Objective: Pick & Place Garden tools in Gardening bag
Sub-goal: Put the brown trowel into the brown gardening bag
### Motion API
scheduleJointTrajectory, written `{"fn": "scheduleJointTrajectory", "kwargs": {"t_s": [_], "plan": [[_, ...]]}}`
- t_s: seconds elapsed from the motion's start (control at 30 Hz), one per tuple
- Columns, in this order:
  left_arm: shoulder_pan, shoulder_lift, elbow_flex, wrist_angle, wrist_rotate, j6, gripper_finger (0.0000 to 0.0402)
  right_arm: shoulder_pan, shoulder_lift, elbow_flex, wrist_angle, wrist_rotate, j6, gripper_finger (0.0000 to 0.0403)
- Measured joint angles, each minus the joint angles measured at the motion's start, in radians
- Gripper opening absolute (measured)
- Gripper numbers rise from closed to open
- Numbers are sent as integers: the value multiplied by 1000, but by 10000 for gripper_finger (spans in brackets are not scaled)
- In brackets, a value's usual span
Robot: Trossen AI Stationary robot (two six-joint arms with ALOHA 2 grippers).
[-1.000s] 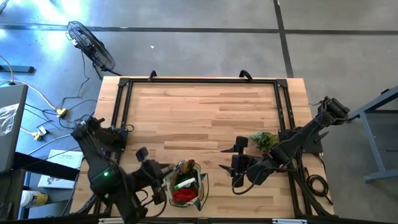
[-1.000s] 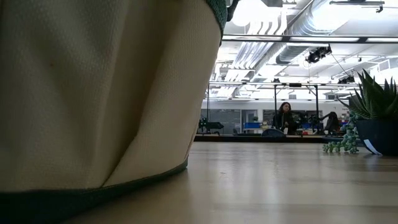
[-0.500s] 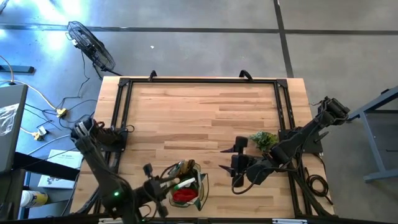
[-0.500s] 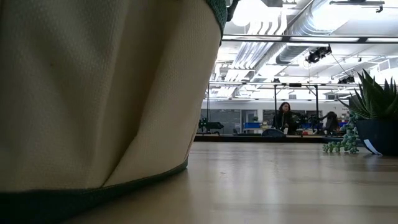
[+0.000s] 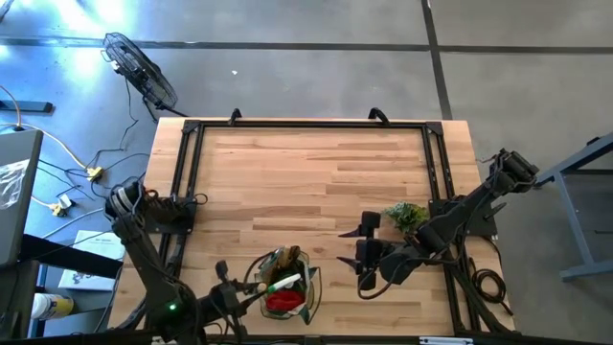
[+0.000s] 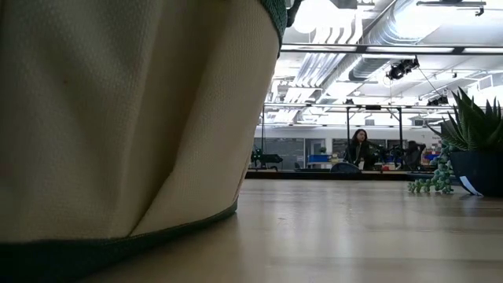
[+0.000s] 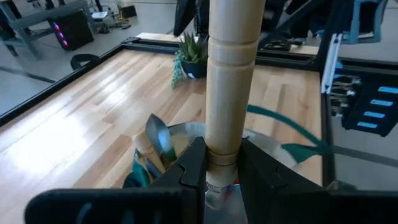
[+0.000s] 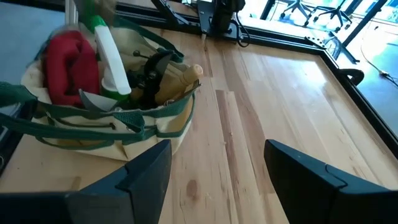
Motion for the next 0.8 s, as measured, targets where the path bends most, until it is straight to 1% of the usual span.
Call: {"fn": "scheduleJointTrajectory", "kwargs": {"t_s": [0.1,0.23,0.33,0.53,0.63,0.8], "plan": [[0,0,-30,23,1,-9,54,0,0,0,9,0,0,248],[-1,0,-50,25,17,-70,54,0,0,0,11,0,0,248],[-1,0,-70,75,29,-78,54,0,0,0,16,1,0,248],[0,0,-148,248,39,-23,54,0,0,0,17,1,0,248],[0,0,-203,337,39,-26,54,0,0,0,17,1,0,248],[0,0,-312,541,45,-4,54,0,0,0,17,1,0,248]]}}
